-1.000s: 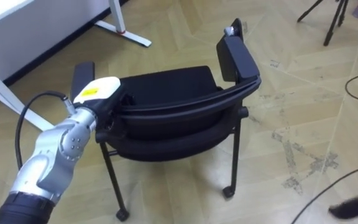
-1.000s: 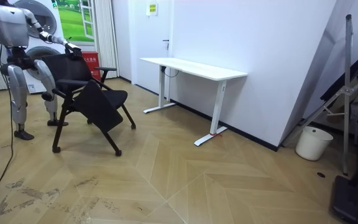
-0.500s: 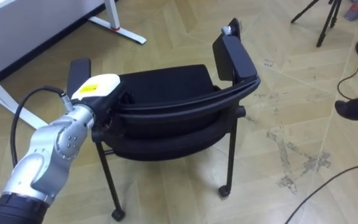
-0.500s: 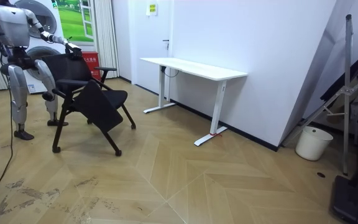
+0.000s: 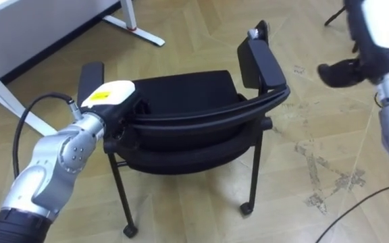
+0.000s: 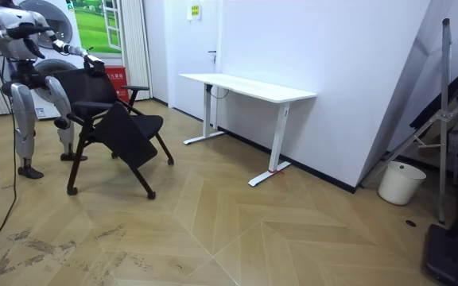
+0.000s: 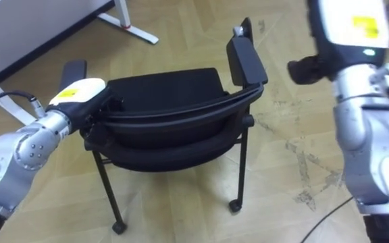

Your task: Push chair

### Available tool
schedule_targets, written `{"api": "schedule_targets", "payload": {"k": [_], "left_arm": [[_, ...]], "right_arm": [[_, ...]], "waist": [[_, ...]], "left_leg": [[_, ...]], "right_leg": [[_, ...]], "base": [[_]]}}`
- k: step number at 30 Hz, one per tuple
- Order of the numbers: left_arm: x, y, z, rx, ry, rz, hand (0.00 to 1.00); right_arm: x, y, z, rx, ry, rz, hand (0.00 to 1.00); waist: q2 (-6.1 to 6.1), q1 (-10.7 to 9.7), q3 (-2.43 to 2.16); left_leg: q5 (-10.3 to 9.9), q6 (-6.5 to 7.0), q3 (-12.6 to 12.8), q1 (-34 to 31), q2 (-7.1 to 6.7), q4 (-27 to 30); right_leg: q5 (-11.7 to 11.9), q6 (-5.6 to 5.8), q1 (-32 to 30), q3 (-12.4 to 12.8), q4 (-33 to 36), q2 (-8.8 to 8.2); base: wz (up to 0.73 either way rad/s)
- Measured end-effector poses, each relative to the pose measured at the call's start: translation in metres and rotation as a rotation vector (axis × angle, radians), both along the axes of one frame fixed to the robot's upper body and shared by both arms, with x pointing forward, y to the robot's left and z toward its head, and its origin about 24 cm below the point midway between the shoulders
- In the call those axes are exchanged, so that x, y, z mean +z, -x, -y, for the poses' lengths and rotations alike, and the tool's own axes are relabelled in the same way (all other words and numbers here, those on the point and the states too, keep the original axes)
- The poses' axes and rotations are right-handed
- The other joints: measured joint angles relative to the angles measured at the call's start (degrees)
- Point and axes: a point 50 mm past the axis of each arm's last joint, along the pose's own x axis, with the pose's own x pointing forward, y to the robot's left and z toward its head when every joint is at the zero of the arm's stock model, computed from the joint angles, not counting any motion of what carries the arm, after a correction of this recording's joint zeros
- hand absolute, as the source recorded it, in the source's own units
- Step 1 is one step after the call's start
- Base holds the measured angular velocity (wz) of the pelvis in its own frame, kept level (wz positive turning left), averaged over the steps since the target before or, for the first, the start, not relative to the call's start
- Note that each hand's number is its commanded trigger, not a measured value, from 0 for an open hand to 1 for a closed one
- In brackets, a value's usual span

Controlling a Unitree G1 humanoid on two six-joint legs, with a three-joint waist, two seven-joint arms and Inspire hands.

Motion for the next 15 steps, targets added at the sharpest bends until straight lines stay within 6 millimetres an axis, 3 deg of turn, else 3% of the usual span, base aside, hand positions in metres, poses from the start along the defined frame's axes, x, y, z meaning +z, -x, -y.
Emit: {"api": "schedule_targets", "payload": {"k": [9, 15], "left_arm": [[0.008, -0.001, -0.001, -0.039, -0.004, 0.01, 1.0], [0.01, -0.002, 0.001, -0.061, 0.0, 0.014, 1.0]], "right_arm": [[-0.013, 0.0, -0.012, 0.063, 0.064, -0.205, 0.0], [-0.024, 0.002, -0.024, 0.126, 0.09, -0.314, 0.0]], "waist": [[-0.83, 0.6, 0.73], [-1.11, 1.4, 0.87]], "left_leg": [[-0.2, -0.07, -0.3, -0.2, 0.02, 0.0], [-0.2, -0.11, -0.3, -0.3, 0.02, 0.1]], "right_leg": [[0.0, 0.0, -0.2, -0.1, 0.0, 0.08], [0.0, 0.0, -0.2, -0.1, -0.1, 0.09]], "base": [[0.01], [0.0]]}}
